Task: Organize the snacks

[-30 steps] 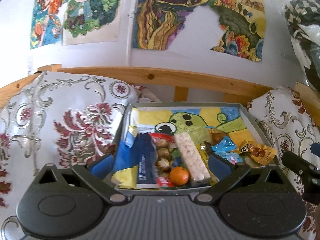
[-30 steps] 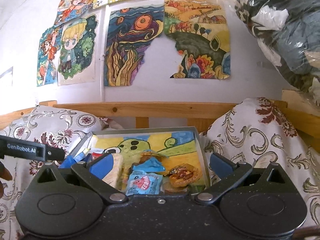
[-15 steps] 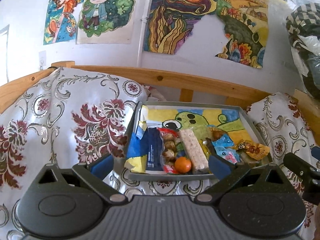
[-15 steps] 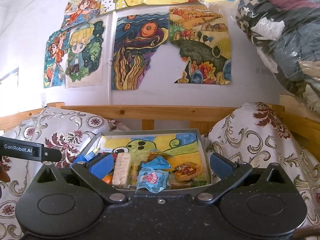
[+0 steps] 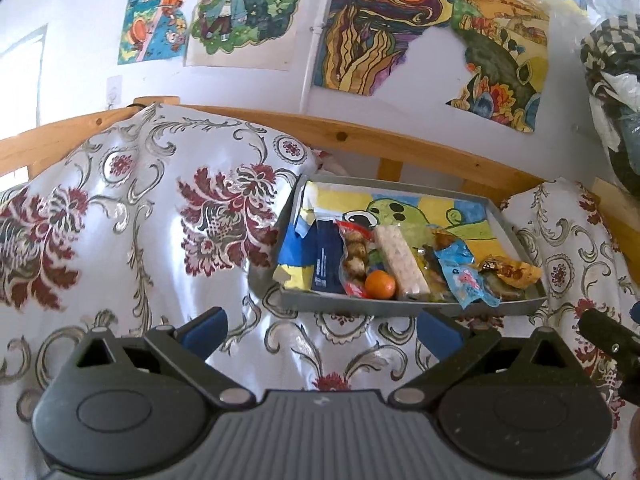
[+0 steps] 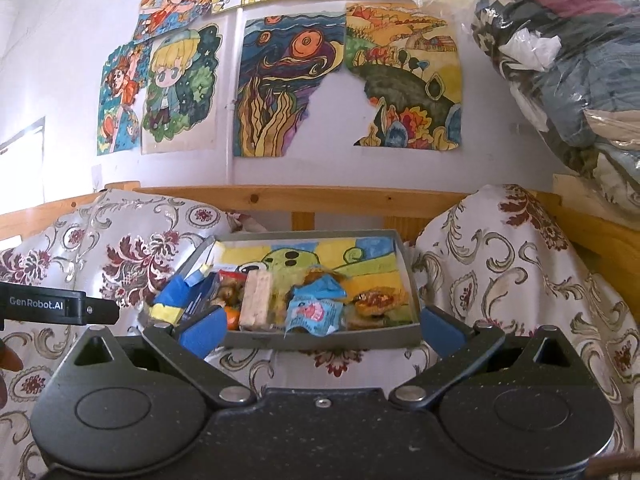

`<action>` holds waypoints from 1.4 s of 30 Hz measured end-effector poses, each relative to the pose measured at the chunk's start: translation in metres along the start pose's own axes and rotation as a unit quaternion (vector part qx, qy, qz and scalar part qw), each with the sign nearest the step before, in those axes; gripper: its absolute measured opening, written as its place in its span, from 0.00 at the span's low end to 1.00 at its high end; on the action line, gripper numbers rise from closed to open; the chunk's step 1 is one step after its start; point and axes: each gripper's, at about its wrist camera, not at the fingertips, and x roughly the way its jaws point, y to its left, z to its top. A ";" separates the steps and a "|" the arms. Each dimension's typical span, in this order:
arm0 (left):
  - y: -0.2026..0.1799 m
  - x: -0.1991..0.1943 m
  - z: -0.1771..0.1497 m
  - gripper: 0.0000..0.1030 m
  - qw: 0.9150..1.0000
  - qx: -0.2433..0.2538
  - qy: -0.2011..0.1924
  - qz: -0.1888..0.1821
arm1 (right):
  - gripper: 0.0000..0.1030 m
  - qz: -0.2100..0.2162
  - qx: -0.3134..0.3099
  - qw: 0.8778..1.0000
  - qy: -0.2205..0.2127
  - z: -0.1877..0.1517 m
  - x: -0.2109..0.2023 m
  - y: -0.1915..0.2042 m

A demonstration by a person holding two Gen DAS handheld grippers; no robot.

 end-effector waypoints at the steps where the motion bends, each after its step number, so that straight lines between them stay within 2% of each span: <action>1: 0.000 -0.003 -0.002 0.99 1.000 -0.005 -0.001 -0.001 | 0.99 0.000 -0.001 1.000 0.001 -0.001 -0.002 0.001; 8: 0.001 -0.019 -0.016 0.99 1.000 -0.020 -0.012 -0.001 | 0.99 -0.003 -0.005 1.000 -0.003 -0.004 -0.019 0.006; 20: 0.010 -0.042 -0.042 0.99 0.999 -0.034 -0.008 0.030 | 0.99 -0.002 -0.010 1.000 -0.001 -0.011 -0.042 0.015; 30: 0.012 -0.052 -0.056 0.99 0.999 -0.018 -0.009 0.049 | 0.99 -0.002 0.004 1.000 0.029 -0.028 -0.046 0.015; 42: 0.016 -0.055 -0.072 0.99 0.997 -0.015 0.015 0.069 | 0.99 0.018 0.019 0.998 0.062 -0.047 -0.037 0.027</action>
